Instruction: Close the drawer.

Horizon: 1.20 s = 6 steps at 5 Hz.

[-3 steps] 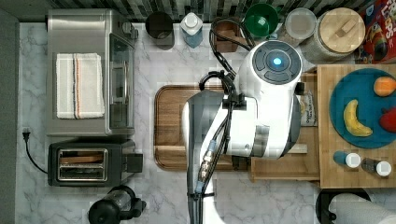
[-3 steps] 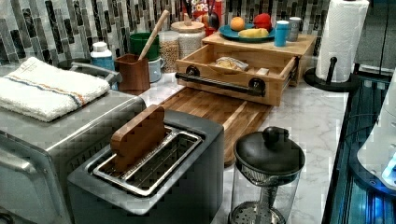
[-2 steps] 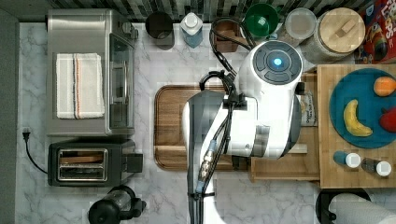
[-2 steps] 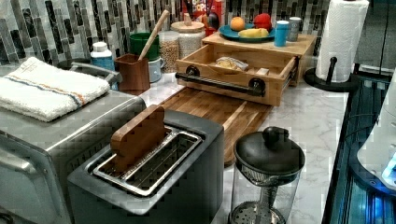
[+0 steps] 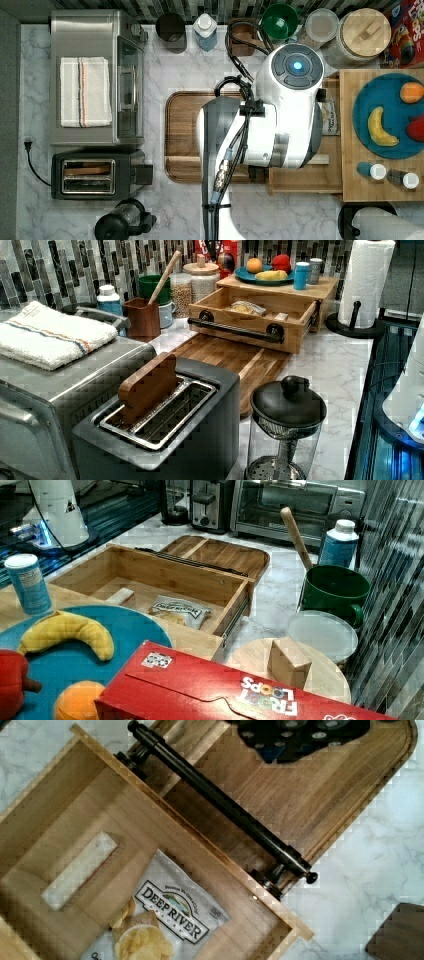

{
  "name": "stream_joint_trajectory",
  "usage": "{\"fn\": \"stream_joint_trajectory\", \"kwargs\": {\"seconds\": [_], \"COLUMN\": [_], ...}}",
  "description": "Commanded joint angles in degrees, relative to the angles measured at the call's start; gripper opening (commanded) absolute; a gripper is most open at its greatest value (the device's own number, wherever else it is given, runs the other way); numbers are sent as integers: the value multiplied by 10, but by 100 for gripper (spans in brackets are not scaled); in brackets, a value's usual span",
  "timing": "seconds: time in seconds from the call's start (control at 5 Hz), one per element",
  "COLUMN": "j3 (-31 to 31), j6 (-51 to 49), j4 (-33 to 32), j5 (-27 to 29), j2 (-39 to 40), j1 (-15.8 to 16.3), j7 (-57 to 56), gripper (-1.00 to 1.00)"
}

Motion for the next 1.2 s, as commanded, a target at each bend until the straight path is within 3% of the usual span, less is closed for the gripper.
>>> {"fn": "stream_joint_trajectory", "kwargs": {"seconds": [0.2,0.6,0.8,1.0,1.2], "j3": [23,43,54,63,53], "j6": [52,98,74,59,106], "j4": [-67,-132,-126,-124,-162], "j5": [34,0,38,31,47], "j2": [-27,-48,-36,-29,-34], "j1": [16,43,34,44,56], "j7": [-153,-206,-252,-255,-292], "gripper": [100,100,100,100,-100]}}
